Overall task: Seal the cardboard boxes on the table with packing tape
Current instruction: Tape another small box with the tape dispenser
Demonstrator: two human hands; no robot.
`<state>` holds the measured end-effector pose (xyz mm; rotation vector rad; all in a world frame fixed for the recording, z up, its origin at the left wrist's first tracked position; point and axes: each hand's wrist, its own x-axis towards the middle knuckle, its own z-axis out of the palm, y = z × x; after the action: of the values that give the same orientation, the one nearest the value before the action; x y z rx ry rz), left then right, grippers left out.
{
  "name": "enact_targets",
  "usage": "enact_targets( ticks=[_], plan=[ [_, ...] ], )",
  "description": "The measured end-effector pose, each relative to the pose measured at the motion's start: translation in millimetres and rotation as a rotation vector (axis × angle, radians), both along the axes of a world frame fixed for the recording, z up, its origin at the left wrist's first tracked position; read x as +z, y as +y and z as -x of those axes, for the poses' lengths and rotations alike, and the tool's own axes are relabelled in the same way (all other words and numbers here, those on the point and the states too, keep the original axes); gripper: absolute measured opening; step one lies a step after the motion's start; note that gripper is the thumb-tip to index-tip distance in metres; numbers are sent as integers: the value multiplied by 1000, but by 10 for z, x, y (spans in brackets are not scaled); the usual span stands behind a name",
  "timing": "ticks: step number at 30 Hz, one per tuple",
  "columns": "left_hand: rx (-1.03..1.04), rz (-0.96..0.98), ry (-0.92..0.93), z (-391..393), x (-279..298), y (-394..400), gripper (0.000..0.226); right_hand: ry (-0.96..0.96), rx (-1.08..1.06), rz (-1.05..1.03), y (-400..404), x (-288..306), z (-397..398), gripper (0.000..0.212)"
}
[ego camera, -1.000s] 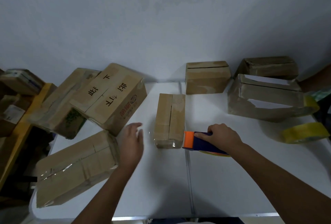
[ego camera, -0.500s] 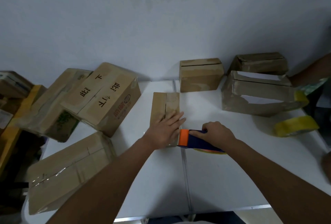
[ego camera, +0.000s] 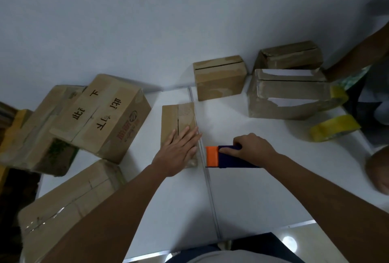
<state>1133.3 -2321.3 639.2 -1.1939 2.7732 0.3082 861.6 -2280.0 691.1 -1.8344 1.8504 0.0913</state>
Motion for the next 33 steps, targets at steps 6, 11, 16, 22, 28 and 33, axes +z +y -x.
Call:
enact_targets(
  ticks=[6, 11, 16, 22, 28, 33],
  plan=[
    [10, 29, 19, 8, -32, -8, 54, 72, -38, -47, 41, -3, 210, 70],
    [11, 49, 29, 7, -36, 0, 55, -20, -54, -226, 15, -3, 171, 58],
    [24, 24, 37, 22, -54, 10, 54, 21, -35, -224, 36, -96, 14, 44],
    [10, 52, 19, 18, -44, 16, 55, 105, -55, -90, -37, -205, -321, 48],
    [40, 16, 17, 13, -45, 37, 59, 180, -186, -93, -267, -129, -213, 46],
    [37, -8, 31, 36, -15, 28, 66, 289, -252, -45, -402, -164, 46, 47]
  ],
)
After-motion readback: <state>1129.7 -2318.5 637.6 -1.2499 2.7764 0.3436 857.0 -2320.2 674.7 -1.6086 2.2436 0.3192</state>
